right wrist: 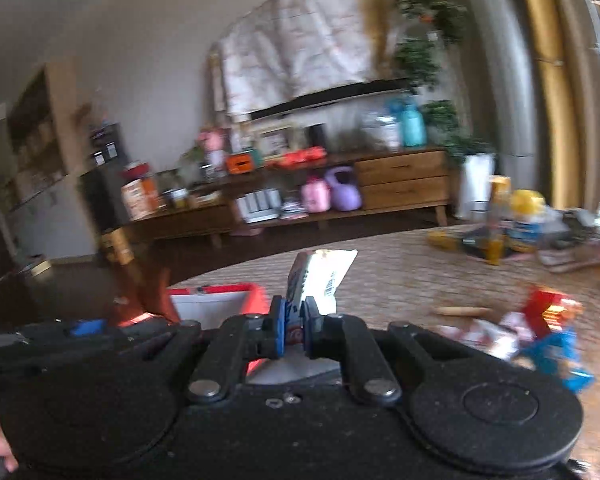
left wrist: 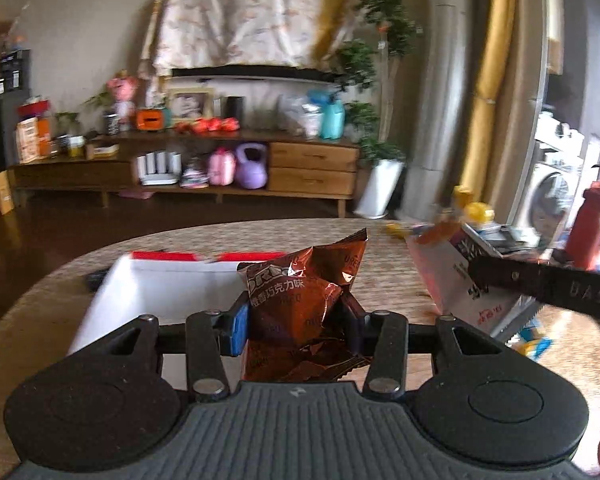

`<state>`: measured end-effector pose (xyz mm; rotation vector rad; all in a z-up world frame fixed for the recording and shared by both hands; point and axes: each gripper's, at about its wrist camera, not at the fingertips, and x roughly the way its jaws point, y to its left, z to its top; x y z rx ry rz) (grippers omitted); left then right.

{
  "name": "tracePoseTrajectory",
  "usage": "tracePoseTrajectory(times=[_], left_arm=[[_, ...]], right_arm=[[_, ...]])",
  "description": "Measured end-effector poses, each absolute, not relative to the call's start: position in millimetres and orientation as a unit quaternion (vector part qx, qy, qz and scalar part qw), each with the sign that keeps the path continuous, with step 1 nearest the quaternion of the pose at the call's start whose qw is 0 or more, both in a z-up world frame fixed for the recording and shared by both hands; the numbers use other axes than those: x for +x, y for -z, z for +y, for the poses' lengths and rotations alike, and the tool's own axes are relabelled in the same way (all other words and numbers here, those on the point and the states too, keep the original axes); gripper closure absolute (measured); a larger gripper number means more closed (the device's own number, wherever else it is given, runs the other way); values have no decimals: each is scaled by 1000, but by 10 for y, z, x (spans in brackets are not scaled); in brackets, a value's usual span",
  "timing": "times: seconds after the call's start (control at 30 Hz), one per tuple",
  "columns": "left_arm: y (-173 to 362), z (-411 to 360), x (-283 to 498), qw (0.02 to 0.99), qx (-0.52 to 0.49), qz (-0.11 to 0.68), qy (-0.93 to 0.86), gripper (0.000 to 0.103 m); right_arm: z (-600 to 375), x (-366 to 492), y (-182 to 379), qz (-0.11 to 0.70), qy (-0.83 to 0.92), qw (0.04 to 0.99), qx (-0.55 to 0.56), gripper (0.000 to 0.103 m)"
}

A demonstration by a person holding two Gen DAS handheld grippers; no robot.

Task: Organize snacks
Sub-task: 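Carry both held snacks over the open white box with both tools, then open both tools to drop the snacks into the white box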

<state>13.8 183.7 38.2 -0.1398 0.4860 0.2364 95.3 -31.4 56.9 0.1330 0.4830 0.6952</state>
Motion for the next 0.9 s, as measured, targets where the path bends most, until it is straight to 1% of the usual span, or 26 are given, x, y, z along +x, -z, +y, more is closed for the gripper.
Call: tracePoseTrajectory(times=[0.23, 0.4, 0.57, 0.83, 0.87, 0.9], left_arm=[[-161, 2473, 210, 943, -77, 276, -167, 58], [36, 2718, 260, 934, -90, 298, -175, 58], [167, 2780, 271, 928, -94, 316, -175, 57], [258, 2848, 369, 917, -93, 338, -190, 56], [256, 2866, 383, 918, -97, 335, -188, 53], [245, 2876, 368, 920, -98, 332, -186, 43]], right_arm=[[605, 1125, -563, 269, -396, 876, 50, 95], [1127, 1192, -438, 295, -408, 864, 18, 95], [1390, 1203, -293, 318, -410, 855, -10, 95], [1554, 1265, -154, 345, -405, 846, -34, 94], [1606, 1287, -134, 349, -406, 844, -36, 94], [1616, 1285, -128, 350, -407, 843, -36, 94]])
